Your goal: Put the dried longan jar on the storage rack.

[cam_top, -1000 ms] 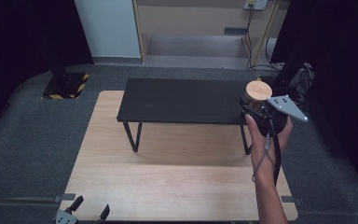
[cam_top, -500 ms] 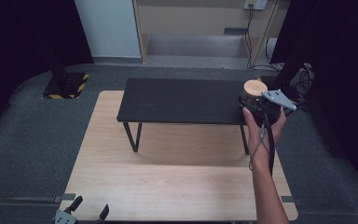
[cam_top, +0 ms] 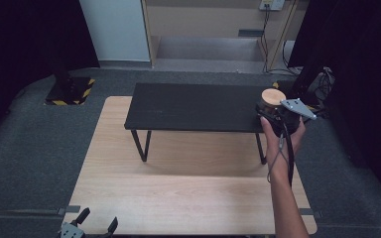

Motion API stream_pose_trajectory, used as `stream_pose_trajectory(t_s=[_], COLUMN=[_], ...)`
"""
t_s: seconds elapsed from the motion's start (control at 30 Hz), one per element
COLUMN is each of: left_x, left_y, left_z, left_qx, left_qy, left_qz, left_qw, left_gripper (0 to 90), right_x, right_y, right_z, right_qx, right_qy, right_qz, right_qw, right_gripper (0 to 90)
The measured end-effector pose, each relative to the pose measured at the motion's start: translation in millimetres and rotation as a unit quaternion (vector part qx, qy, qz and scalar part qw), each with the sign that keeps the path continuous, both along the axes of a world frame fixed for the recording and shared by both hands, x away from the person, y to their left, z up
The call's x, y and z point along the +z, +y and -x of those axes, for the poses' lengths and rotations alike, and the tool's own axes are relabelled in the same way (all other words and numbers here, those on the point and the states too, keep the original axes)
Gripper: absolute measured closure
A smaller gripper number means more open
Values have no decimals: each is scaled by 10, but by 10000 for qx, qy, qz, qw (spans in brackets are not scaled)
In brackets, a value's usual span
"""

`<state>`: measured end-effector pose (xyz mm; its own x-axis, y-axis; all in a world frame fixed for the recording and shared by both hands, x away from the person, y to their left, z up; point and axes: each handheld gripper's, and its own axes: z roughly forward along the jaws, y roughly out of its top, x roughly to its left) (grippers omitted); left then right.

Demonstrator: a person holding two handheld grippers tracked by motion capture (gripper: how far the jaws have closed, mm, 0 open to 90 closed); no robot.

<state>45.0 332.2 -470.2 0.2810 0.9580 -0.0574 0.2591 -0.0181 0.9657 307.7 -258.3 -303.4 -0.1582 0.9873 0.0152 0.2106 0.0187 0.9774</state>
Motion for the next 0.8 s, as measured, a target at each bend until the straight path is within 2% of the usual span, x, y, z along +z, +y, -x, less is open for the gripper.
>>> stream_pose_trajectory(t_s=[0.17,0.23,0.33,0.43,0.6,0.8], left_x=[1,4,5,5,11,15], left_y=[2,7,7,8,8,15], left_z=[7,6,10,9,12,13], left_qx=[16,6,8,0,-14,-12], left_qy=[-13,-14,-22,-17,-32,-36], left_qz=[14,10,12,18,13,14], left_qw=[10000,10000,10000,10000,10000,10000], left_gripper=[24,24,24,24,24,24], right_x=[-8,-12,-39,-51,-44,-33], right_y=[-1,-13,-3,22,23,4], right_z=[-10,-37,-39,-26,-48,-33], right_qx=[2,26,18,-2,-40,-41], right_qy=[-7,35,-34,-117,-1,-18], right_qz=[-26,-65,-88,2,-14,-2], right_qw=[10000,10000,10000,9999,10000,10000], right_gripper=[244,145,37,24,12,8])
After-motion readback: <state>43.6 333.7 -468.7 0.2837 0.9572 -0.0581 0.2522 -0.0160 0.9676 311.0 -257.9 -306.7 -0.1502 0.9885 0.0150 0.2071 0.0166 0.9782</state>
